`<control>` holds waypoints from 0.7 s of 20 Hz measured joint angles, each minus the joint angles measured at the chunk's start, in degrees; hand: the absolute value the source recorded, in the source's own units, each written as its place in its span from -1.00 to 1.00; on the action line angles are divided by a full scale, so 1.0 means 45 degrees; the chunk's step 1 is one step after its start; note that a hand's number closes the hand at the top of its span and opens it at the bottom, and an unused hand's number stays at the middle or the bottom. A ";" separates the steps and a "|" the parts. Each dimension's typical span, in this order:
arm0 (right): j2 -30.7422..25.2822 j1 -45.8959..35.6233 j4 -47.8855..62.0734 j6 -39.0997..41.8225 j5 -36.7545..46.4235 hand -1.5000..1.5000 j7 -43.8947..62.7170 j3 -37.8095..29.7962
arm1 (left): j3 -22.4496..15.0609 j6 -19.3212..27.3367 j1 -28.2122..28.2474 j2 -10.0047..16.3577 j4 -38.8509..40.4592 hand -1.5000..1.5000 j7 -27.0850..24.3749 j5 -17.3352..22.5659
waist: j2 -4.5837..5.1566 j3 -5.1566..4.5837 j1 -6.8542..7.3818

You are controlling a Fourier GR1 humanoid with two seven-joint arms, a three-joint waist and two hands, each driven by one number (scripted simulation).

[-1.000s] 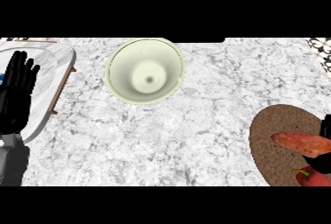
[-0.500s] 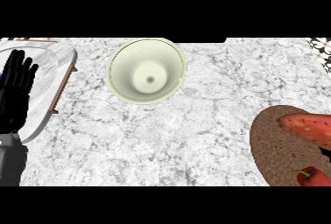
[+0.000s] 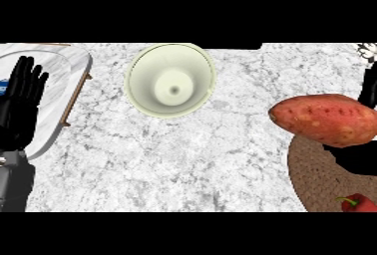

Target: Pick the sweet potato from the placemat and place it in the bowl

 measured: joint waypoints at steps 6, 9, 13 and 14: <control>0.1323 -0.3075 0.2392 -0.0537 0.0323 1.00 0.0931 0.1274 | 0.0028 0.0088 -0.0344 0.0014 0.0169 0.00 0.0112 -0.0085 | 0.0019 0.0006 -0.0005; 0.1865 -0.4275 0.4032 -0.0653 0.0507 1.00 0.0937 0.1591 | -0.0038 0.0206 -0.0287 -0.0128 0.0229 0.00 -0.0048 -0.0232 | 0.0032 0.0010 0.0000; 0.2878 -0.5483 0.6425 -0.1095 0.1168 1.00 0.0820 0.2200 | 0.0027 0.0006 -0.0252 -0.0090 0.0305 0.00 -0.0223 -0.0131 | 0.0058 0.0008 0.0071; 0.3104 -0.5699 0.6990 -0.1217 0.1319 1.00 0.0729 0.2295 | 0.0049 -0.0041 -0.0306 -0.0036 0.0327 0.00 -0.0132 -0.0098 | 0.0062 0.0012 0.0062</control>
